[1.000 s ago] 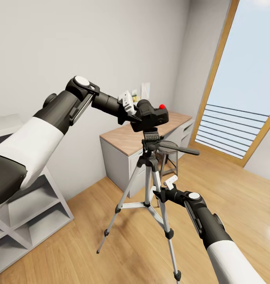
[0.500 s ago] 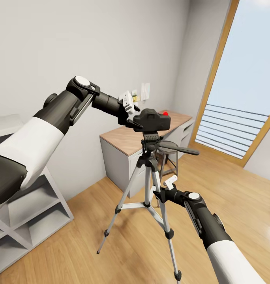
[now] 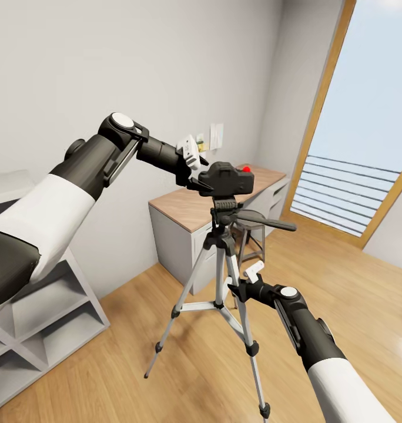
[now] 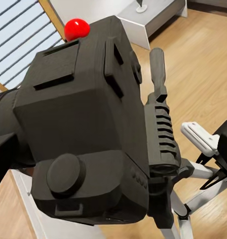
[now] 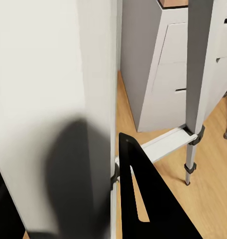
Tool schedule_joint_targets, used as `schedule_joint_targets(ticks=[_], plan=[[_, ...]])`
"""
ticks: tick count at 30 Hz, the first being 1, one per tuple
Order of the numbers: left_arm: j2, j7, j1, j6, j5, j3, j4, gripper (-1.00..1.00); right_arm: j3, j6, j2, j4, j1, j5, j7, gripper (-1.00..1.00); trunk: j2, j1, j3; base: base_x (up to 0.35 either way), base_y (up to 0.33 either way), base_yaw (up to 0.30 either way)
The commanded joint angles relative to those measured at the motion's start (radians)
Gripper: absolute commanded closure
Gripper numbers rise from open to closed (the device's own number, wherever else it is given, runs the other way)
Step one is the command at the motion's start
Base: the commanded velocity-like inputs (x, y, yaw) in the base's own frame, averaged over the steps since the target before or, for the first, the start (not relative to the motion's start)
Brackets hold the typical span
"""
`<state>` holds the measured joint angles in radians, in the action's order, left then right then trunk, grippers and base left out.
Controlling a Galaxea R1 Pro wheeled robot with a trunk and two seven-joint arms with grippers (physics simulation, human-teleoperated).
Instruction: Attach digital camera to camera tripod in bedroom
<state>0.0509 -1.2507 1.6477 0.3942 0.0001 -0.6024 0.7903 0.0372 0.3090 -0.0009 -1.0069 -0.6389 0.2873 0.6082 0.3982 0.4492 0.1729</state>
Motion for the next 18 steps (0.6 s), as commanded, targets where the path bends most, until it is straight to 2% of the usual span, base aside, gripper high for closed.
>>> schedule_joint_targets(ticks=[1, 14, 16, 18], plan=[[0.001, -0.003, 0.001, 0.011, 0.000, -0.002, 0.001, -1.00, 0.000, 0.076, -0.001, 0.001, -0.001, 0.038, 0.002, 1.00, 0.002, 0.001, 0.002, 0.000, 0.000, 0.000], [0.003, 0.041, 0.001, 0.009, 0.004, 0.007, 0.017, -1.00, 0.000, 0.077, -0.001, 0.001, -0.001, 0.038, 0.002, 1.00, 0.002, 0.001, 0.002, 0.000, 0.000, 0.000], [0.003, 0.046, 0.001, 0.009, 0.005, 0.014, 0.017, -1.00, 0.000, 0.077, -0.001, 0.001, -0.001, 0.038, 0.002, 1.00, 0.002, 0.001, 0.002, 0.000, 0.000, 0.000], [0.003, 0.052, 0.001, 0.010, 0.006, 0.041, 0.018, -1.00, 0.000, 0.076, -0.001, 0.001, -0.001, 0.038, 0.002, 1.00, 0.002, 0.001, 0.002, 0.000, 0.000, 0.000]])
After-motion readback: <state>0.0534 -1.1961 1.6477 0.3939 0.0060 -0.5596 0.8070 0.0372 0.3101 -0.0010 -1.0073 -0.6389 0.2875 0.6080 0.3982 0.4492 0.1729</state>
